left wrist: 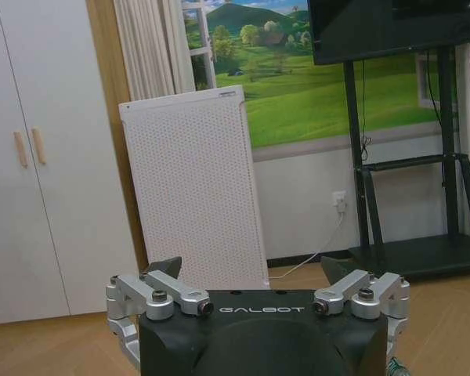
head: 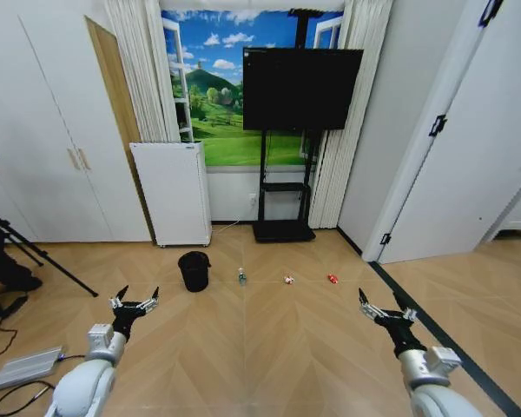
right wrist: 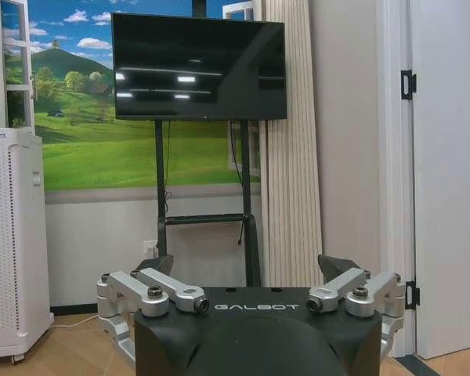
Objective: Pick up the trash bin and place the garbage on the floor into it.
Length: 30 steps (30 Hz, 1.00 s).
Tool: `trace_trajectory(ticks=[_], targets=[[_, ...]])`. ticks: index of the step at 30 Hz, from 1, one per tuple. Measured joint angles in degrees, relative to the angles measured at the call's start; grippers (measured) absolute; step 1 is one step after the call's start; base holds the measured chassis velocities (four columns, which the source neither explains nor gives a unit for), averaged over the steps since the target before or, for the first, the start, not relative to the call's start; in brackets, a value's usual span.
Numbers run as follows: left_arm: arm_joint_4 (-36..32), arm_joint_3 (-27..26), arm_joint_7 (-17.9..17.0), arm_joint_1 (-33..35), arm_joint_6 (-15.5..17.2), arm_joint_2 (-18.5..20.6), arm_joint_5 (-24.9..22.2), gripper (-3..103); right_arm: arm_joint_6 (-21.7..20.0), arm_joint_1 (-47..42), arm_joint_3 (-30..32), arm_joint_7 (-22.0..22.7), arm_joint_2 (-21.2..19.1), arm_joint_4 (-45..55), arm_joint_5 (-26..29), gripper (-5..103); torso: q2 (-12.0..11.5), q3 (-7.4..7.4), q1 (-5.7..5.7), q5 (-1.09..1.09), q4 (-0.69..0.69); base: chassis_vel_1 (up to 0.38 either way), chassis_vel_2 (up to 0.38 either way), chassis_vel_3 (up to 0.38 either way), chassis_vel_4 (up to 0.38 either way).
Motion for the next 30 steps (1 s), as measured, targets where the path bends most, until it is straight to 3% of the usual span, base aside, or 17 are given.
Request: trace_trajectory(ticks=[21,30], targets=[[-0.1,0.23,-0.01,0.86,-0.12,-0.5,0.56,100,0.43,-0.07,0.11,-1.53,0.18,-1.53,-0.03,100,0.0,0.0,-0.01,0.0,0.0,-0.003,0.002,0.008,-0.002],[-0.1,0.15,-0.01,0.85,-0.18,-0.6,0.52,100,0.64,0.05,0.07,-1.33,0.2,-1.67,0.01,100,0.01,0.0,-0.01,0.0,0.01,-0.151,0.135,0.139,-0.137]])
